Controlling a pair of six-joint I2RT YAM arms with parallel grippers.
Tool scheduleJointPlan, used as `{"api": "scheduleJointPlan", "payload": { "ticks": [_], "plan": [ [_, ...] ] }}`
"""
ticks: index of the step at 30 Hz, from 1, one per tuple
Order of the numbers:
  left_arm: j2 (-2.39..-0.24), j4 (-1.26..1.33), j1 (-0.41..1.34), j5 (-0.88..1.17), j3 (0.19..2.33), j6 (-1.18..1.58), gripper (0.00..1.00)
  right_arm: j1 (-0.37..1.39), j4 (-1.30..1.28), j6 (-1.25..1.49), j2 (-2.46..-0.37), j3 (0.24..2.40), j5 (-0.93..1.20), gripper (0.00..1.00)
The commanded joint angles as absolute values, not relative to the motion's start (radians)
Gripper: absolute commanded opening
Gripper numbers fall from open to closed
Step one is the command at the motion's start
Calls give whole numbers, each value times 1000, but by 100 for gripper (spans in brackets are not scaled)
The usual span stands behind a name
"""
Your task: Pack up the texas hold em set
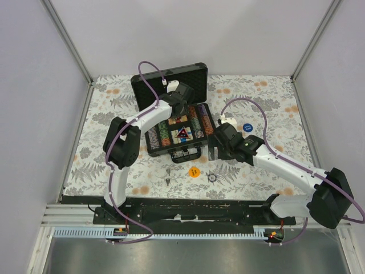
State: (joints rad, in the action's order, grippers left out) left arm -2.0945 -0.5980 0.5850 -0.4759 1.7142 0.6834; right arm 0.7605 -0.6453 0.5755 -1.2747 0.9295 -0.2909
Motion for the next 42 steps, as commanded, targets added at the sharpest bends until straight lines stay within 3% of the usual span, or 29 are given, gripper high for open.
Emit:
{"api": "scheduleJointPlan", "payload": {
  "ticks": [1, 13, 23, 33, 42],
  "plan": [
    [-2120, -583, 574, -512, 1761, 673, 52, 753, -643, 584, -1249, 925, -324, 98],
    [-2039, -583, 574, -469, 1753, 641, 80, 755, -644, 572, -1258, 940, -287, 98],
    [-1784, -584, 575, -423, 1571, 633, 82, 799, -574, 538, -1339, 942, -124, 96],
    [-1321, -601, 575, -408, 1137, 655, 82, 962, -577, 540, -1581, 1052, -198, 95],
    [-988, -679, 574, -419, 934, 687, 82, 1020, -610, 564, -1759, 1146, -232, 88]
  ]
}}
